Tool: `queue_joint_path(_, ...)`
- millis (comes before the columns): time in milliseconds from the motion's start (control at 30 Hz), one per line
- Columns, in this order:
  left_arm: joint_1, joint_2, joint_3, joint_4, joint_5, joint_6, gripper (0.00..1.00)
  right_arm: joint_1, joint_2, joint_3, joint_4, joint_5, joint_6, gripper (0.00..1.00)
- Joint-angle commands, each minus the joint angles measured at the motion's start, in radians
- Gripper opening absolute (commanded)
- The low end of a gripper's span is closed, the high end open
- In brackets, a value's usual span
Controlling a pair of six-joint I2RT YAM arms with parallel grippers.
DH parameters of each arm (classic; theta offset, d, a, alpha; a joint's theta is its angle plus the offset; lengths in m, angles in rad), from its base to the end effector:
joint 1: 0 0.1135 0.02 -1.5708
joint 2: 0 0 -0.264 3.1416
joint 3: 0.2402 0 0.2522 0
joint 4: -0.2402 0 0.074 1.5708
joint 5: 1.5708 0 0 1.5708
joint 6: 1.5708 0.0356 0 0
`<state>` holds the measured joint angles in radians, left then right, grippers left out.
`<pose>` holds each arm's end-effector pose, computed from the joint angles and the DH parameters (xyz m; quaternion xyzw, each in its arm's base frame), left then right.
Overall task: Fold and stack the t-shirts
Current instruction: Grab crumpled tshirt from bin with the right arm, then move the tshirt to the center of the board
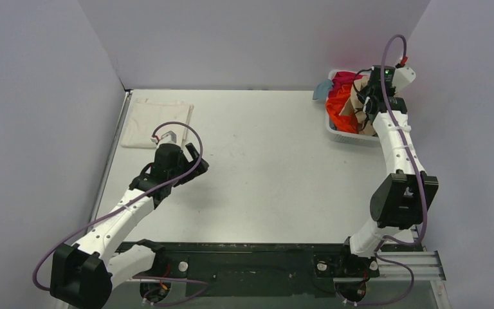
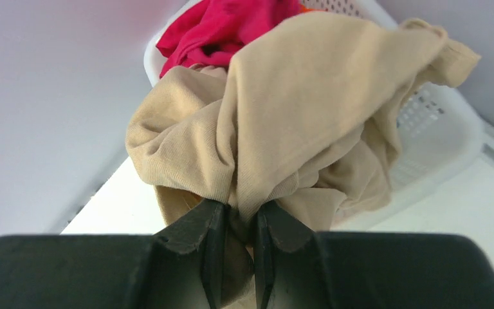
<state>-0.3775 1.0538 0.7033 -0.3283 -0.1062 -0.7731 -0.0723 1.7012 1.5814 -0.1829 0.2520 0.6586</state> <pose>0.2109 -0.0795 0.2465 -0.1995 0.8788 -0.1942 0.3875 0.4065 -0.0383 0.3732 0.3552 0.7199 0.0729 0.5919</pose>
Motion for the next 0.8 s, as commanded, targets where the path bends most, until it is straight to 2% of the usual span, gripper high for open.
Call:
queue_joint_path(0, 0.006, -0.032, 0.012, 0.057, 0.025, 0.007, 0.95, -0.007, -0.119, 0.016, -0.037, 0.047, -0.071, 0.0)
queue_joint_path(267, 0.006, -0.057, 0.008, 0.053, 0.033, 0.009, 0.95, -0.019, -0.269, 0.06, -0.113, 0.1, -0.147, 0.0)
queue_joint_path(500, 0.006, -0.084, 0.015, 0.042, 0.041, 0.015, 0.95, -0.022, -0.376, 0.157, -0.119, -0.031, -0.196, 0.0)
queue_joint_path(767, 0.006, -0.14, 0.02, 0.004, 0.039, 0.028, 0.95, -0.021, -0.471, 0.274, -0.052, -0.172, -0.195, 0.0)
